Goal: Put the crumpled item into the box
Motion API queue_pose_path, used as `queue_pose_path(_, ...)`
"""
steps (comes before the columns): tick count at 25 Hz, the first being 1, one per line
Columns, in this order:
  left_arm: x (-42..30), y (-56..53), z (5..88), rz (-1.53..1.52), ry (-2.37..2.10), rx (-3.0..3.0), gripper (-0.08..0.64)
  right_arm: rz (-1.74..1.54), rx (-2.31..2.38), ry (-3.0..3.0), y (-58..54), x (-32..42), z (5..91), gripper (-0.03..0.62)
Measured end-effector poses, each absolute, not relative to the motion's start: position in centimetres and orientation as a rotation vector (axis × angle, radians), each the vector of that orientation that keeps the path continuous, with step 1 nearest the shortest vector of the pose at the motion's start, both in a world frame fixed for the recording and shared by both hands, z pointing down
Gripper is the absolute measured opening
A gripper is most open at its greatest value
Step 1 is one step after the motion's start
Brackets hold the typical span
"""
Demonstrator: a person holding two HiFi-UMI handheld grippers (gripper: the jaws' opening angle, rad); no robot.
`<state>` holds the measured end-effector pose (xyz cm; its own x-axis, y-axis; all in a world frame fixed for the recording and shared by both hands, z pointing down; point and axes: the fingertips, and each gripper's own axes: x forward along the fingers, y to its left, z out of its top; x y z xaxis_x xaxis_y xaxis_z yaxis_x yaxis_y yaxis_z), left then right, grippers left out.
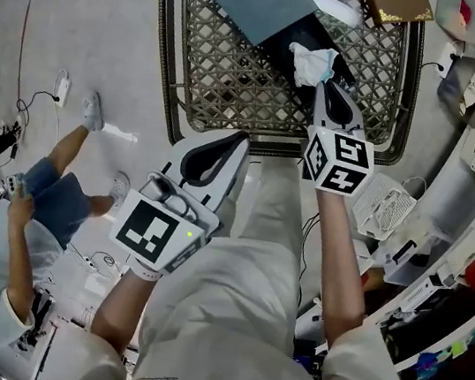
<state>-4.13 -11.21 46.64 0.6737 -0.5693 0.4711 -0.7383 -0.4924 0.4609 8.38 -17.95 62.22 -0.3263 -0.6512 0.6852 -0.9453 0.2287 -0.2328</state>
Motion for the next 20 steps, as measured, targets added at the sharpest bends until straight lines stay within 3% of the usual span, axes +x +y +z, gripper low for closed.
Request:
queue_pose_path(2, -3.9, -11.2, 46.6, 0.336, -0.996, 2.228, 0.021, 0.878, 1.475, -2.052, -18.0, 8.6, 62.2, 0.058)
queue_pose_path(20, -4.8, -9.7, 44.3, 0.296, -0.997, 2.275, 0.021, 0.842, 1.5, -2.079, -15.7, 8.2, 58.6, 0.055)
